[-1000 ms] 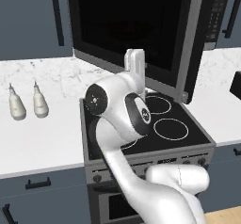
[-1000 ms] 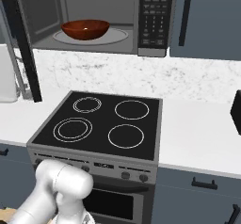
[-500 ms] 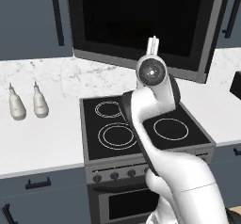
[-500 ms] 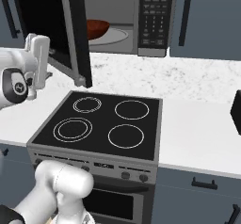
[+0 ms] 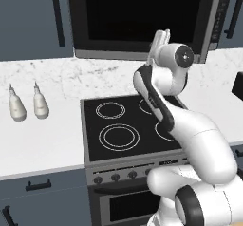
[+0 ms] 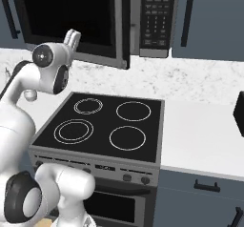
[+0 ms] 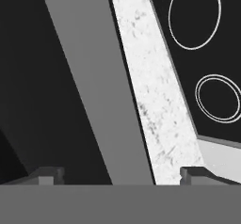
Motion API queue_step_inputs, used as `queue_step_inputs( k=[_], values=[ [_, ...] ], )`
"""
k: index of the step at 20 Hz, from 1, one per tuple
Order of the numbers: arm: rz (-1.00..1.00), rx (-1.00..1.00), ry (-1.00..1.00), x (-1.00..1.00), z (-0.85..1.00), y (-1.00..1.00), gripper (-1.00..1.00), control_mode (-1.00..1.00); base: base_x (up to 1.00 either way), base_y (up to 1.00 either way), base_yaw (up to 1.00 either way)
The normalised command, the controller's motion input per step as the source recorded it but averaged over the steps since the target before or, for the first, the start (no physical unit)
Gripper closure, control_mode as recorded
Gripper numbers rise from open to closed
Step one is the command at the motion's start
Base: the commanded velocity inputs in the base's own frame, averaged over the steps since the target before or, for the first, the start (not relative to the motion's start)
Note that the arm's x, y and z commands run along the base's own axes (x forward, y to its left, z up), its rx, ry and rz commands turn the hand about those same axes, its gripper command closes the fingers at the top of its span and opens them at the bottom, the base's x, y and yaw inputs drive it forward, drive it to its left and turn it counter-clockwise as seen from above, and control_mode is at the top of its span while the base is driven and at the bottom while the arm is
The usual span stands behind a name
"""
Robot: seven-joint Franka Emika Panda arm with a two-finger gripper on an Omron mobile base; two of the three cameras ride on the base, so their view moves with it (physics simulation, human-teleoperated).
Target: Open the microwave, place the bowl with waffle inside the microwave, then close the microwave door and turn it on.
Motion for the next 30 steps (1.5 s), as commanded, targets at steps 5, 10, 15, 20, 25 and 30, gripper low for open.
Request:
queue_step_inputs(
  k=[5, 10, 15, 20, 25, 30],
  values=[
    [0.24, 0.22, 0.0, 0.77, 0.26, -0.23, -1.0, -1.0, 0.0, 0.0, 0.0],
    [0.21, 0.21, -0.01, 0.72, 0.3, -0.1, -1.0, -1.0, 0.0, 0.0, 0.0],
    [0.17, 0.15, -0.01, 0.61, 0.04, 0.0, -1.0, -1.0, 0.0, 0.0, 0.0],
    [0.15, 0.08, -0.04, 0.01, 0.0, -0.06, -1.0, -1.0, 0.0, 0.0, 0.0],
    [0.13, 0.01, -0.19, -0.94, 0.25, -0.63, -1.0, -1.0, 0.0, 0.0, 0.0],
    [0.06, 0.0, -0.05, -0.71, 0.05, -0.92, -1.0, -1.0, 0.0, 0.0, 0.0]
  ],
)
